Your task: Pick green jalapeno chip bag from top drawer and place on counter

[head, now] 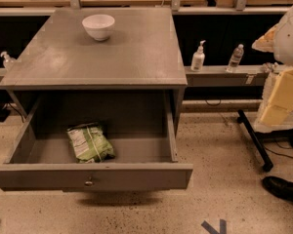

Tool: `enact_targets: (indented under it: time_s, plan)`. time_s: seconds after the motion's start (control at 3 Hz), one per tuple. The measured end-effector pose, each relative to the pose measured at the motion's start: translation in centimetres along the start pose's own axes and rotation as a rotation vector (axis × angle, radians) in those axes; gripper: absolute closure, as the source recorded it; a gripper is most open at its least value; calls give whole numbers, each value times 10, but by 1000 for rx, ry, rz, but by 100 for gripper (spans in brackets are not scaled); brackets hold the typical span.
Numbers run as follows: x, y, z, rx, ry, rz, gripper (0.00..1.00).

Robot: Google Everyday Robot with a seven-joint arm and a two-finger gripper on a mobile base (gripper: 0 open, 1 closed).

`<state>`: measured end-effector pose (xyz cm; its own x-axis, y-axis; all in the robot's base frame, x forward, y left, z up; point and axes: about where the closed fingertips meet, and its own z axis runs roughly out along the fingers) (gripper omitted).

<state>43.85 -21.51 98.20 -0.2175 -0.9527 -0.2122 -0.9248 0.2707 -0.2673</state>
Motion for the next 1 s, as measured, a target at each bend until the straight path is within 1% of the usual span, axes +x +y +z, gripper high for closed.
enact_targets:
  time_s: [0.33, 0.67, 1.0]
  plan:
    - [0, 0, 0, 0, 0, 0, 0]
    - [-40, -17, 6, 5, -25, -39, 0]
    - [-93, -36, 17, 8, -80, -54, 0]
